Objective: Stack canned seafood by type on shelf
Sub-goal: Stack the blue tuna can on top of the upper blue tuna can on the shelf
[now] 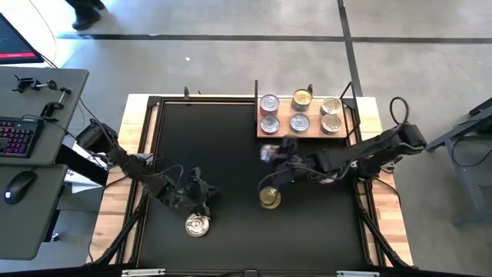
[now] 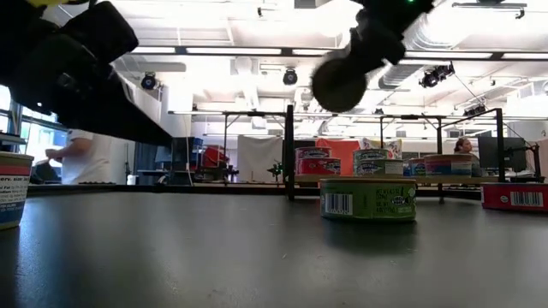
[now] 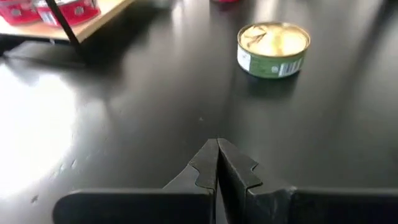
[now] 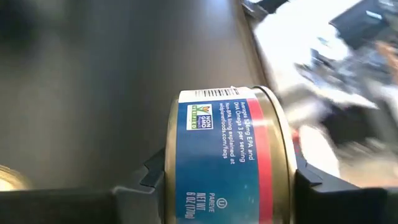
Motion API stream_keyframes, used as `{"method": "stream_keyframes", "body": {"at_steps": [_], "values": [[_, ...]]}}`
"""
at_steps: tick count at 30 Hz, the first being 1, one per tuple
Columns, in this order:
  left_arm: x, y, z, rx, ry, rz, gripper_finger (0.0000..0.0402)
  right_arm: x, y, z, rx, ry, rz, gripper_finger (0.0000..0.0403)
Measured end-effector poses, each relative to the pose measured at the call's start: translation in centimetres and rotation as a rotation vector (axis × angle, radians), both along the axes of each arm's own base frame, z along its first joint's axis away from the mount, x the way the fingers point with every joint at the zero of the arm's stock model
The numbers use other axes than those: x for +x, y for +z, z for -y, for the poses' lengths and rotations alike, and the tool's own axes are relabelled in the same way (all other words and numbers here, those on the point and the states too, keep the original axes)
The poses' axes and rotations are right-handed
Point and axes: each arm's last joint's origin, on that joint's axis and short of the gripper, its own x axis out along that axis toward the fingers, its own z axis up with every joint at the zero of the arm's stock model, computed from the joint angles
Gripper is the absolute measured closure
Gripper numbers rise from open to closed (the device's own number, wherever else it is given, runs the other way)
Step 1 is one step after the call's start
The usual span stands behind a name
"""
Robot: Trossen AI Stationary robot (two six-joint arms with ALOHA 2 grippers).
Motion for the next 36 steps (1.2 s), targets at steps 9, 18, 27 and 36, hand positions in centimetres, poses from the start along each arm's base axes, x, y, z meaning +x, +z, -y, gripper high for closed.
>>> {"method": "stream_keyframes", "body": {"at_steps": [9, 18, 27, 36], "values": [[0.6, 0.0, -1.2, 0.034, 0.025, 0.004, 0.0402, -3.7, 0.0, 5.0, -0.239, -0.315, -0.259, 0.0236], [0.7, 0.0, -1.2, 0.036, 0.028, 0.003, 0.0402, -7.1, -1.2, 14.2, -0.359, -0.72, -0.468, 0.0236], [0.7, 0.0, -1.2, 0.035, 0.028, 0.004, 0.0402, -10.4, -4.5, 21.7, -0.254, -0.903, -0.532, 0.0236], [0.7, 0.1, -1.2, 0.034, 0.028, 0.004, 0.0402, -11.5, -5.4, 24.0, -0.233, -0.934, -0.496, 0.0236]]}}
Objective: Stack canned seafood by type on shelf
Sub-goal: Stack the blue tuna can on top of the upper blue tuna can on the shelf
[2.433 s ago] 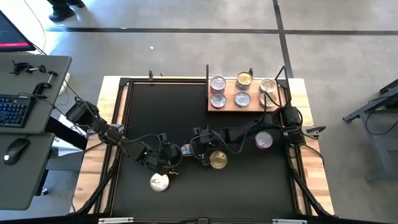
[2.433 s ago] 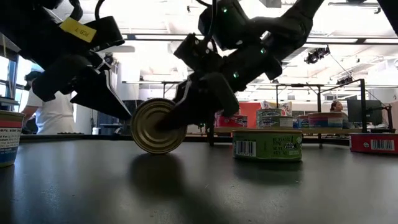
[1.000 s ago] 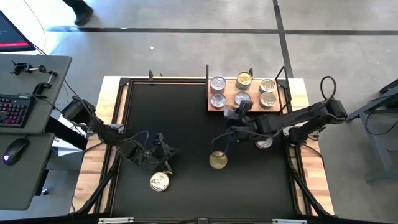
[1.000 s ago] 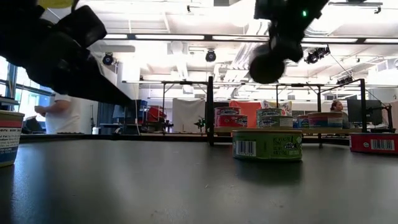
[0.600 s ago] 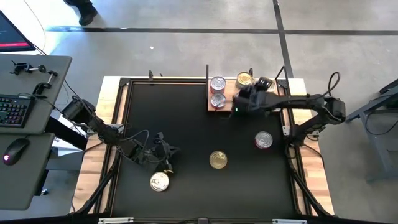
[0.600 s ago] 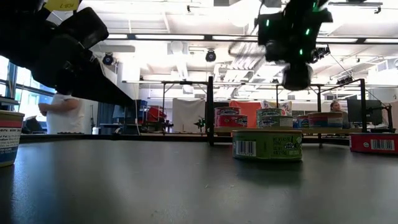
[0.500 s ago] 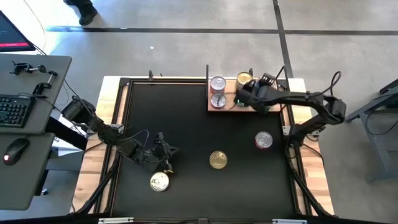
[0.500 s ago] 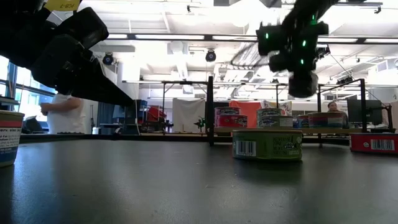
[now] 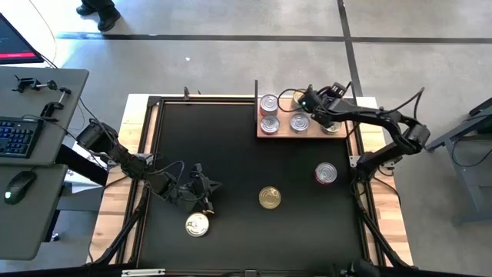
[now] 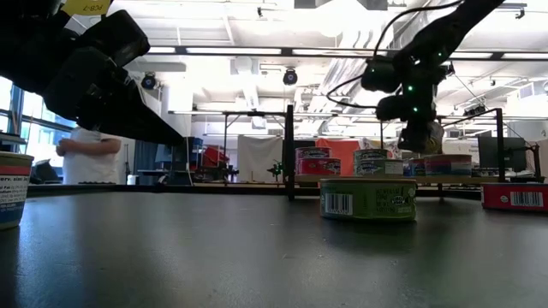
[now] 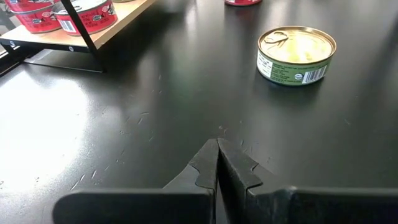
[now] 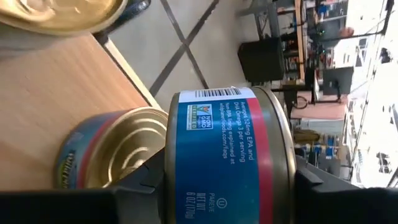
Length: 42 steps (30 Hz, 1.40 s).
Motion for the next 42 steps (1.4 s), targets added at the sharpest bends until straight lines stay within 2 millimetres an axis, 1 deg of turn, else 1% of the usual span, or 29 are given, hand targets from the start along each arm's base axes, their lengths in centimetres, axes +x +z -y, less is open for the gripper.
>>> {"method": "stream_keyframes", "body": {"at_steps": [7, 11, 13, 16, 18, 25, 30, 34, 37, 42], "values": [[0.0, 0.0, 0.0, -0.001, 0.0, 0.0, 0.0402, -0.6, -0.3, 0.5, 0.072, 0.0, 0.031, 0.0236], [0.0, 0.0, 0.0, -0.001, 0.0, 0.0, 0.0402, -0.7, -0.4, 0.3, 0.104, 0.0, 0.044, 0.0235], [0.0, 0.0, 0.0, -0.001, 0.0, 0.0, 0.0402, -0.8, -0.5, 0.3, 0.114, 0.002, 0.039, 0.0217], [0.0, 0.0, 0.0, -0.001, 0.0, 0.0, 0.0402, -0.9, -0.6, 0.1, 0.145, 0.011, 0.039, 0.0172], [0.0, 0.0, 0.0, -0.001, 0.0, 0.0, 0.0402, -0.9, -0.7, 0.0, 0.179, 0.022, 0.045, 0.0157], [0.0, 0.0, 0.0, -0.001, 0.0, 0.001, 0.0402, -0.9, -0.7, -0.2, 0.233, 0.038, 0.05, 0.0147], [0.0, 0.0, 0.0, -0.003, 0.001, 0.001, 0.0402, -0.7, 0.1, -0.2, 0.271, 0.04, 0.084, 0.0145], [0.0, 0.0, 0.0, -0.003, 0.002, 0.002, 0.0402, -0.4, 0.8, -0.1, 0.336, 0.082, 0.119, 0.0142], [0.0, 0.0, 0.0, -0.004, 0.001, 0.002, 0.0402, -0.3, 1.0, -0.1, 0.358, 0.095, 0.123, 0.0129], [0.0, 0.0, 0.0, -0.005, 0.002, 0.002, 0.0402, -0.4, 1.1, -0.1, 0.391, 0.109, 0.126, 0.0097]]}}
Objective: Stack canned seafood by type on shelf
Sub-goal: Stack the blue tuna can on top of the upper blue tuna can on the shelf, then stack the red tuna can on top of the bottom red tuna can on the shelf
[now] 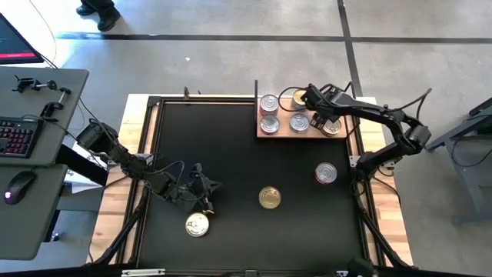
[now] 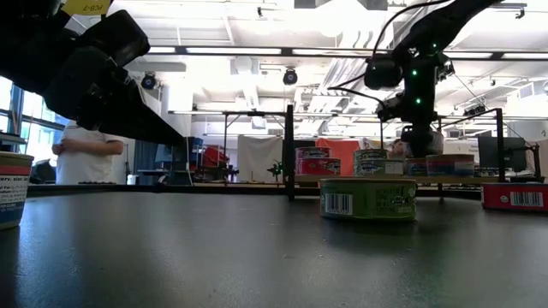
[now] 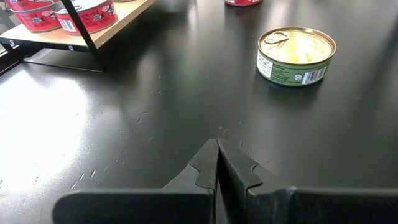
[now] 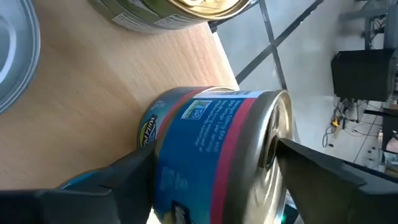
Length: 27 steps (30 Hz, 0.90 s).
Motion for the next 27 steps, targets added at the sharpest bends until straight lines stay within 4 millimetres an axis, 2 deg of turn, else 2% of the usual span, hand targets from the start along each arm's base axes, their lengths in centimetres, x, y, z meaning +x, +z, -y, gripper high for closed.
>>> {"method": "stream_keyframes", "body": {"at_steps": [4, 15, 27], "values": [[0.0, 0.0, 0.0, 0.0, 0.0, 0.0, 0.0402, -0.2, 0.0, 0.2, 0.0, -0.022, 0.012, 0.0081], [0.0, 0.0, 0.0, 0.0, 0.0, 0.0, 0.0402, -0.5, 0.0, 0.1, 0.024, -0.034, -0.006, 0.008], [0.0, 0.1, 0.0, -0.003, 0.0, 0.004, 0.0402, 0.2, 3.3, 0.0, 0.093, -0.06, 0.112, 0.008]]}}
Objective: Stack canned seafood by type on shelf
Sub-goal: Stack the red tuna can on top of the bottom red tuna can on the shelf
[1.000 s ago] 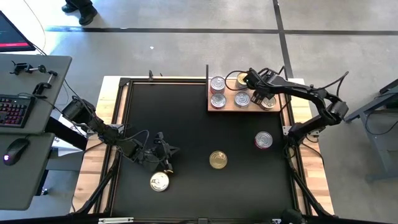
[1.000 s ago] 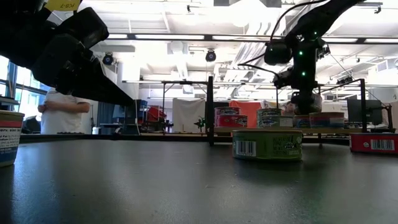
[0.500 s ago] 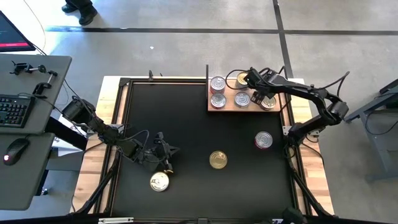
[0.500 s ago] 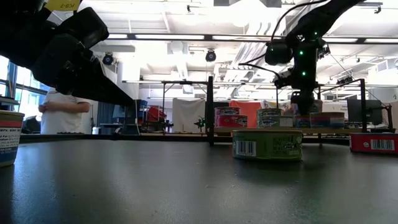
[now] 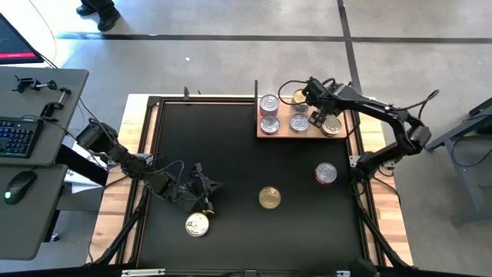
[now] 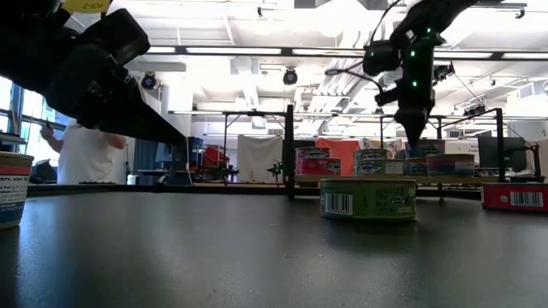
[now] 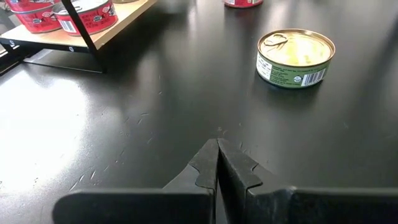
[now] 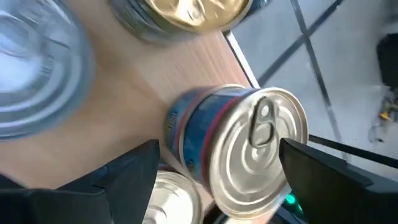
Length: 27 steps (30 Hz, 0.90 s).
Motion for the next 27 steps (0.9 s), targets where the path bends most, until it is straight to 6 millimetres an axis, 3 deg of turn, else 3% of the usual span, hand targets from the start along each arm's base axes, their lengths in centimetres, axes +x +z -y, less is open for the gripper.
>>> {"method": "stream_keyframes", "body": {"at_steps": [7, 14, 21, 27], "values": [[-0.1, 0.6, 0.0, -0.02, -0.014, 0.014, 0.0402, 0.4, 2.8, -2.9, -0.064, 0.06, 0.183, 0.008], [-0.4, 1.7, 0.2, -0.003, -0.047, 0.039, 0.0402, 2.5, 5.5, -8.1, -0.079, 0.268, 0.454, 0.008], [-0.9, 2.5, 0.7, 0.005, -0.086, 0.059, 0.0402, 5.4, 6.0, -14.2, -0.053, 0.527, 0.569, 0.008], [-1.0, 2.5, 0.8, 0.008, -0.095, 0.059, 0.0402, 6.2, 5.6, -19.4, -0.038, 0.71, 0.65, 0.008]]}}
